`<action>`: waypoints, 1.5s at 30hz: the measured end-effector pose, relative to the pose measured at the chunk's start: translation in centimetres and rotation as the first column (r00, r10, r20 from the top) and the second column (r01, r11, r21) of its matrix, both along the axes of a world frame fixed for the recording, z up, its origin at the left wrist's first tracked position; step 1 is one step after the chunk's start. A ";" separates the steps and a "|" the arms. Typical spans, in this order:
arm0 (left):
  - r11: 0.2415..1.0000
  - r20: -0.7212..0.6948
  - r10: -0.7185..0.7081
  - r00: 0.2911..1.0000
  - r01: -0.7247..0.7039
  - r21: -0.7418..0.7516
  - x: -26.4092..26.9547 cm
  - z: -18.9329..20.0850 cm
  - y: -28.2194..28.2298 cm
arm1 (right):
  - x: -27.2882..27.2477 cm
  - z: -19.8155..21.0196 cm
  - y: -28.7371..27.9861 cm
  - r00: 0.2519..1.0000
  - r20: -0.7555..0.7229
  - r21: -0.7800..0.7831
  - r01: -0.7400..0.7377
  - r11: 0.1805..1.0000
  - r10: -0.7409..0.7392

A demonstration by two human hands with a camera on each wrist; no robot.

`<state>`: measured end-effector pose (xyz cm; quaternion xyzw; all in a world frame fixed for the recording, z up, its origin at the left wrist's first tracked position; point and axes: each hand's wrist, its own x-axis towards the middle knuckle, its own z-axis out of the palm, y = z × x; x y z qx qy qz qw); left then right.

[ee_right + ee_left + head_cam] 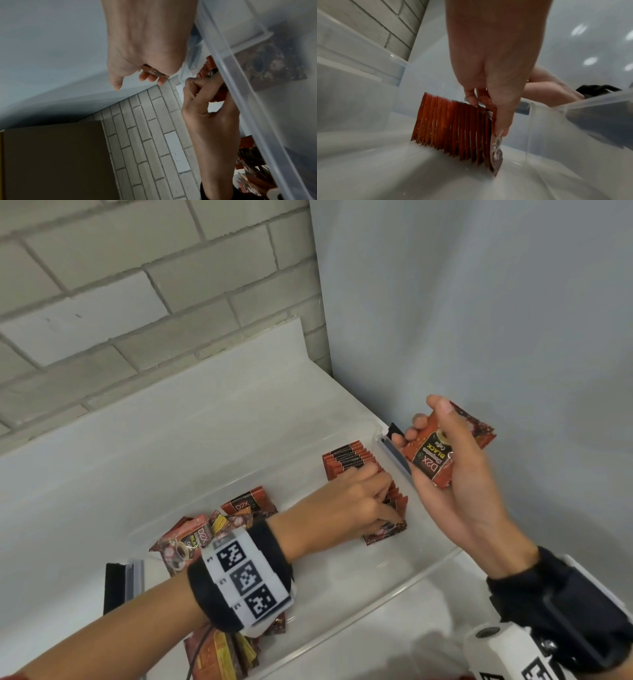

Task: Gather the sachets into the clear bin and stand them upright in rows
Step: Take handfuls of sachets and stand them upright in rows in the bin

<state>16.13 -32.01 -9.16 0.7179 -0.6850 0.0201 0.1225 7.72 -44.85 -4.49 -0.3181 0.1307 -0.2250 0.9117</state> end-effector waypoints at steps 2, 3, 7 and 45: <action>1.000 0.045 0.003 0.999 -0.003 -0.003 -0.3 0.0 0.1 | 0.1 0.0 0.0 1.000 -0.013 -0.004 -0.005 1.000 0.004; 1.000 0.074 0.003 0.997 -0.002 -0.006 -0.5 0.1 0.2 | 0.1 -0.1 0.0 1.000 -0.019 -0.001 -0.006 1.000 0.006; 0.999 0.231 0.031 0.973 -0.028 -0.019 -1.3 -0.3 0.2 | 0.1 -0.1 -0.1 1.000 -0.025 0.007 -0.014 1.000 0.014; 0.894 -0.818 0.237 0.524 -0.447 -0.027 0.6 7.3 1.6 | -0.1 0.2 0.3 0.978 -0.113 -0.132 -0.190 0.973 0.176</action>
